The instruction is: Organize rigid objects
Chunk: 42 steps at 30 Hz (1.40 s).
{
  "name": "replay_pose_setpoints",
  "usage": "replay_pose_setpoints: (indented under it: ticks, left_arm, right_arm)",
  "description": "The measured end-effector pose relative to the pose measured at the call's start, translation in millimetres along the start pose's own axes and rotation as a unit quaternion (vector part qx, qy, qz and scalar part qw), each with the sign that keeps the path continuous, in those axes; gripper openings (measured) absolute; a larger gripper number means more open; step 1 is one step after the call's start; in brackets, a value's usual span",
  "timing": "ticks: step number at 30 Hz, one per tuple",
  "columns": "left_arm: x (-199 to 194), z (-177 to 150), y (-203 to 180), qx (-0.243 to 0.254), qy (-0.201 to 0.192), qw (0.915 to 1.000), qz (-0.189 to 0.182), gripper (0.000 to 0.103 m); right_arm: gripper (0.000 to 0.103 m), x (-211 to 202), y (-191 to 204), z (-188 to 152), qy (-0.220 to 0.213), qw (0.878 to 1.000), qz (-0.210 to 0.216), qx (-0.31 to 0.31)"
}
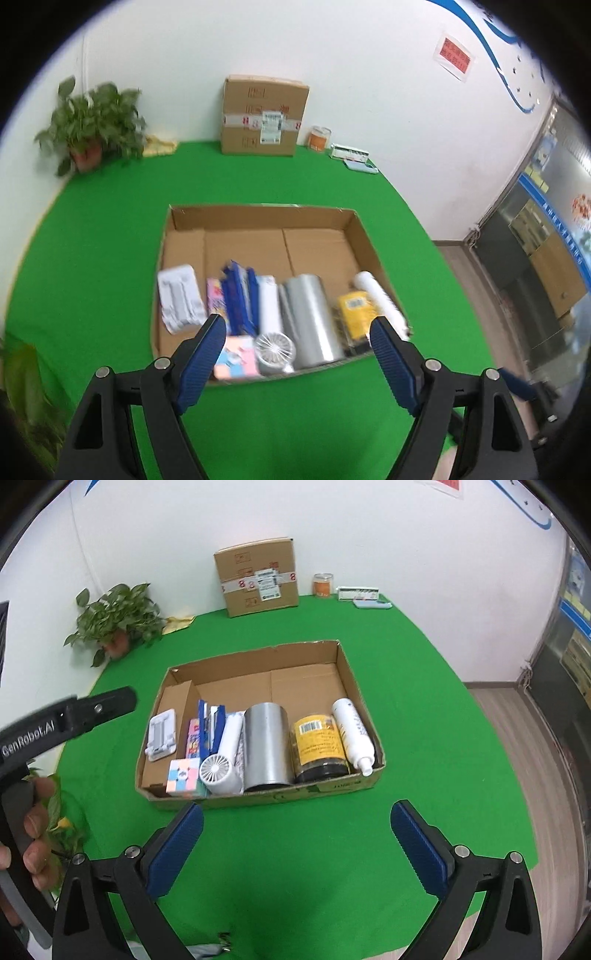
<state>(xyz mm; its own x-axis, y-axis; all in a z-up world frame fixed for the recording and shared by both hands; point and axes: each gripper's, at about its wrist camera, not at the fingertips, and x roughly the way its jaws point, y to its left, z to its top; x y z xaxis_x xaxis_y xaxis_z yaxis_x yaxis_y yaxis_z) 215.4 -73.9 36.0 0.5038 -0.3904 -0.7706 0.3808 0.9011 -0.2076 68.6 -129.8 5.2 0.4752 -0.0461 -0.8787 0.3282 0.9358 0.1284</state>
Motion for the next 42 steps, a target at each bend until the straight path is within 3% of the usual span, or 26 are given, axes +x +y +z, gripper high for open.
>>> replay_pose_setpoints:
  ticks: [5, 8, 12, 16, 23, 28, 36, 42]
  left_arm:
    - [-14, -7, -2, -0.007, -0.015, 0.9998, 0.010, 0.086]
    - [-5, -7, 5, 0.007, 0.000, 0.9996, -0.028, 0.086]
    - [-13, -6, 24, -0.020, -0.009, 0.9991, -0.036, 0.088]
    - [-35, -7, 29, -0.007, -0.033, 0.9994, -0.007, 0.090]
    - [-55, -2, 38, -0.015, -0.050, 0.9972, 0.053, 0.090]
    - [-67, 2, 36, -0.006, -0.062, 0.9934, 0.096, 0.090]
    - [-68, 2, 17, 0.013, -0.049, 0.9916, 0.119, 0.090]
    - [-67, -2, -3, 0.016, -0.035, 0.9926, 0.115, 0.090]
  right_arm:
    - [0.102, -13, 12, 0, -0.006, 0.999, 0.013, -0.030]
    - [0.102, -18, 21, -3, -0.015, 0.997, 0.046, -0.058]
    - [0.103, -9, 24, -4, -0.011, 0.999, 0.022, -0.032]
    - [0.103, -4, 26, 6, -0.010, 1.000, 0.012, -0.001]
    - [0.102, -10, 58, 24, 0.010, 0.999, 0.010, -0.048]
    - [0.102, -27, 75, 39, -0.007, 0.997, -0.006, -0.070]
    - [0.102, -49, 69, 51, -0.027, 0.997, -0.011, -0.072]
    - [0.102, -58, 51, 49, -0.026, 0.997, -0.021, -0.069]
